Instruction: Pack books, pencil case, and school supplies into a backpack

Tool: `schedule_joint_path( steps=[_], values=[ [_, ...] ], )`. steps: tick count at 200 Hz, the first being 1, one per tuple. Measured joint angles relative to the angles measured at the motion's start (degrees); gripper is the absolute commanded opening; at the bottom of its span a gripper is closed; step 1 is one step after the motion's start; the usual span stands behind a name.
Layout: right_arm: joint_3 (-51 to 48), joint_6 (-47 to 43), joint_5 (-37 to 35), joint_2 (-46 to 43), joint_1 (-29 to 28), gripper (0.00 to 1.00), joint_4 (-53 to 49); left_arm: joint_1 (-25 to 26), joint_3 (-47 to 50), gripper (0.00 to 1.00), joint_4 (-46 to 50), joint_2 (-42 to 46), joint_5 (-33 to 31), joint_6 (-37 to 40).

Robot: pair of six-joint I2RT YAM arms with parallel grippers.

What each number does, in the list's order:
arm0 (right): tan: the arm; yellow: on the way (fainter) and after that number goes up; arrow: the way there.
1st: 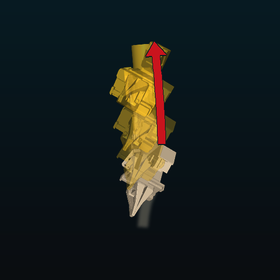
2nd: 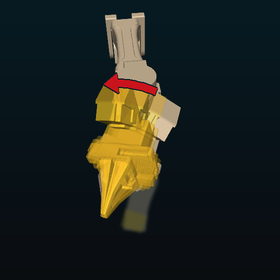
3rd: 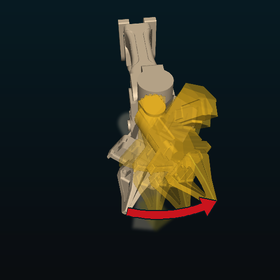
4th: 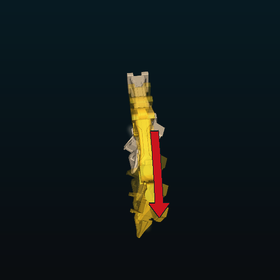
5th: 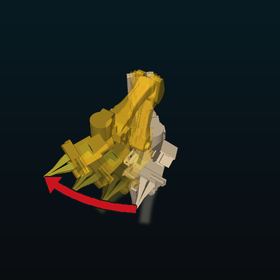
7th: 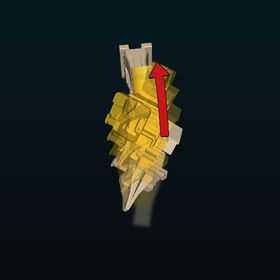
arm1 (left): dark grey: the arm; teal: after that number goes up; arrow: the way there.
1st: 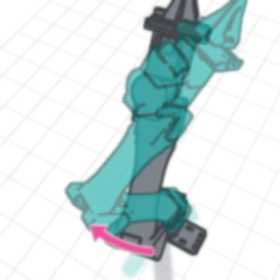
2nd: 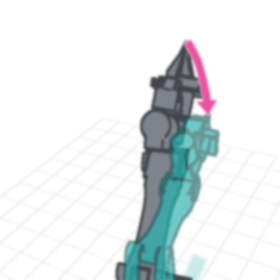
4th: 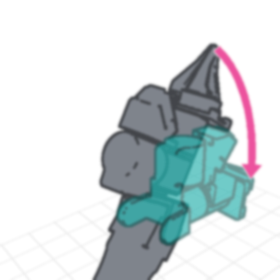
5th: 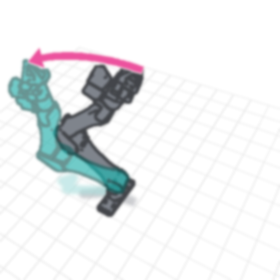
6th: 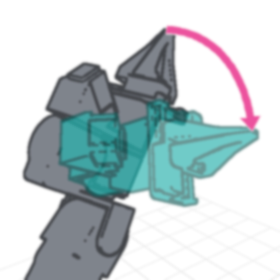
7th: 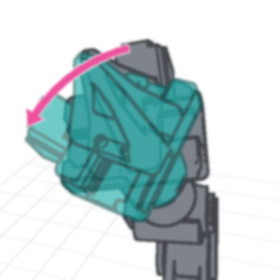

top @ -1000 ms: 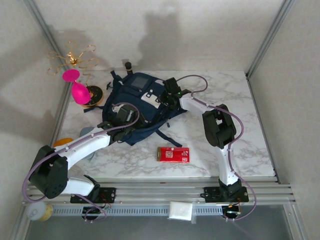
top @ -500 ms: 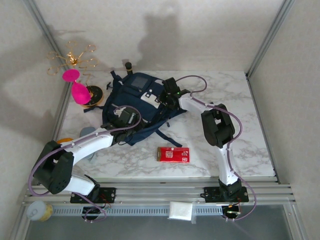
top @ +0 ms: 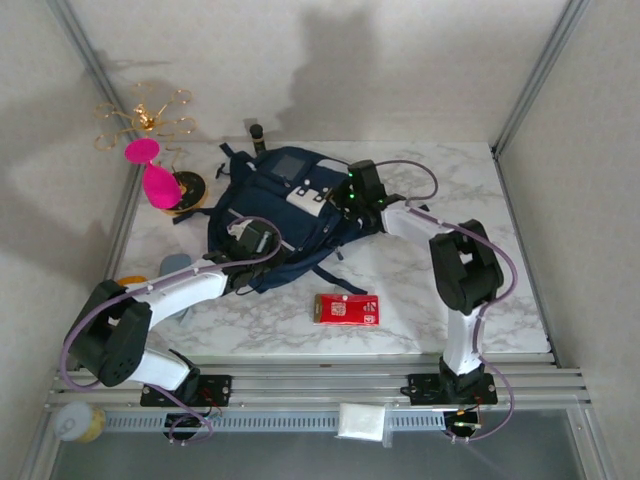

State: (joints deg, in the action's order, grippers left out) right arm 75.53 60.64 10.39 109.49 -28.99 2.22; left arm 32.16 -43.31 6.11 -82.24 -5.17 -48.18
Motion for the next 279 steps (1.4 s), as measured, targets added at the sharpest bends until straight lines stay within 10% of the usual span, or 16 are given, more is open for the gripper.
schedule_joint_path(
  steps=[81, 139, 198, 279],
  values=[
    [-25.22, 9.18, -1.49, -19.58, 2.51, 0.00, 12.07, -3.02, -0.42, 0.33, -10.64, -5.97, 5.42, 7.17],
    [-30.18, 14.80, -3.98, -20.48, 2.84, 0.00, 21.14, -4.35, -3.91, 0.51, -9.81, -3.21, 8.59, 10.78],
    [-33.20, 19.61, -8.79, -23.54, -0.85, 0.00, 22.86, 12.90, -6.95, 0.48, -1.95, 9.90, 1.64, 0.22],
    [-35.41, 25.16, -7.96, -24.94, -1.42, 0.00, 25.70, 23.93, -20.13, 0.45, 6.05, -6.14, -5.57, -5.09]
  ],
)
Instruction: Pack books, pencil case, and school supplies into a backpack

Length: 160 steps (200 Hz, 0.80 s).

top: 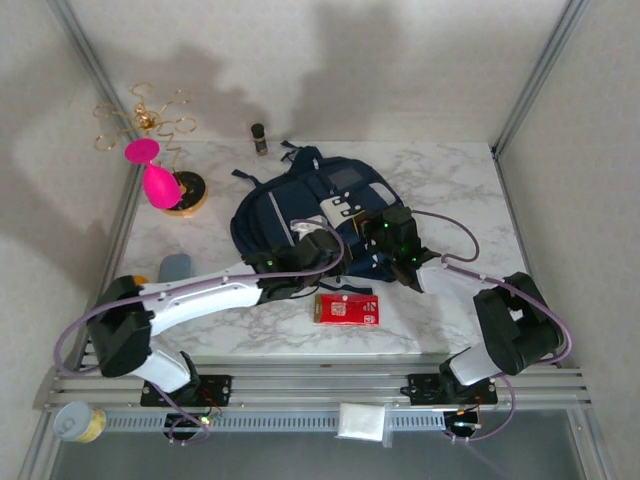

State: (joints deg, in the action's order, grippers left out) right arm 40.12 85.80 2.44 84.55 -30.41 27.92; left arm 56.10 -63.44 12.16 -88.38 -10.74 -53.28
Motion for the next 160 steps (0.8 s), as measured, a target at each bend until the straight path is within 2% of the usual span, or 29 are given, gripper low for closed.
schedule_joint_path(
  steps=[80, 160],
  values=[
    [-0.39, 3.23, 1.31, -0.26, 0.02, 0.00, 1.05, 0.33, -11.58, 0.40, 7.58, -13.75, -5.49, 0.26],
    [-0.39, 4.85, 2.29, -0.37, 0.04, 0.00, 1.53, 0.20, -14.03, 0.38, 10.49, -18.40, -8.72, -1.66]
  ],
)
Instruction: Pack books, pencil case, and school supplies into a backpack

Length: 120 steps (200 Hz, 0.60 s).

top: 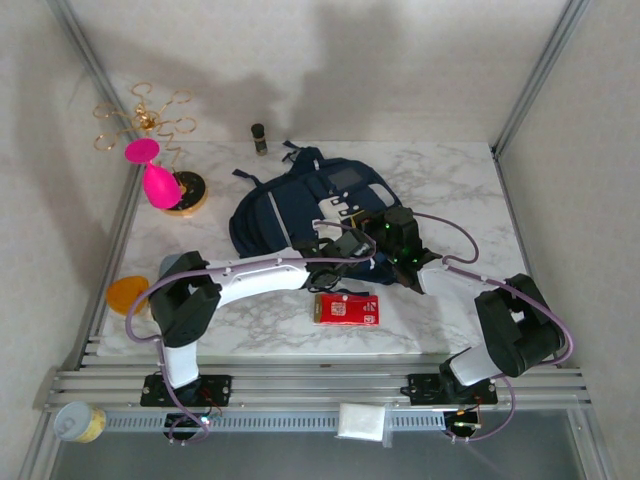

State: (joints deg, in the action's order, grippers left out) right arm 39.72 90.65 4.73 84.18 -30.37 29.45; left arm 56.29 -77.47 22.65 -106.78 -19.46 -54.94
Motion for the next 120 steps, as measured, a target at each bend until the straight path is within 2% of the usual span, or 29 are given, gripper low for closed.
schedule_joint_path(
  steps=[43, 120],
  values=[
    [-0.04, 0.50, 0.02, 0.00, 0.00, 0.00, 0.98, -0.90, -4.59, 0.32, 0.33, -4.55, -0.92, 0.02],
    [-0.85, 0.90, 1.51, -0.11, 0.87, 0.00, 2.95, -1.84, -5.18, 0.05, 0.28, -5.25, -2.45, 0.11]
  ],
)
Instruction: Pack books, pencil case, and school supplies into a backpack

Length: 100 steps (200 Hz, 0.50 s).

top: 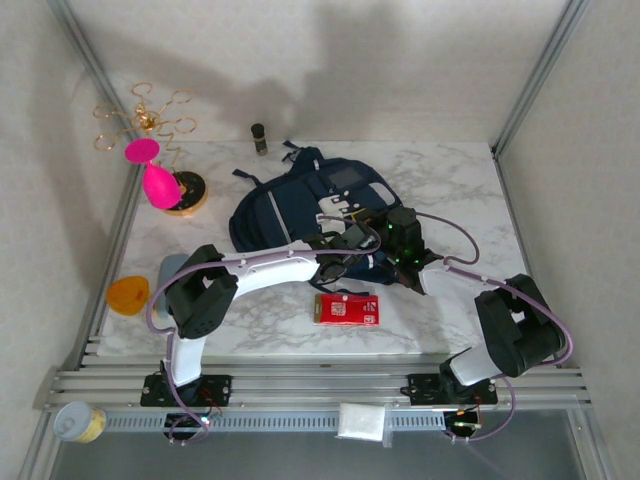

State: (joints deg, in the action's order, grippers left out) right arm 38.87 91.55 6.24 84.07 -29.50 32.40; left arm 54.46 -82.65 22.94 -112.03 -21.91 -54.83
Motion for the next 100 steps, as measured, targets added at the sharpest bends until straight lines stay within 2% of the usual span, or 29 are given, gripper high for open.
schedule_joint_path(
  steps=[18, 100],
  values=[
    [0.00, -0.04, 0.04, -0.09, 0.13, 0.00, 0.04, 0.04, 1.73, 0.00, -0.85, 1.86, 0.00, -0.09],
    [0.66, -2.43, 3.67, 0.15, 2.14, 0.00, -0.28, 0.09, 15.47, 0.00, -5.90, 18.53, 2.40, -1.42]
  ],
)
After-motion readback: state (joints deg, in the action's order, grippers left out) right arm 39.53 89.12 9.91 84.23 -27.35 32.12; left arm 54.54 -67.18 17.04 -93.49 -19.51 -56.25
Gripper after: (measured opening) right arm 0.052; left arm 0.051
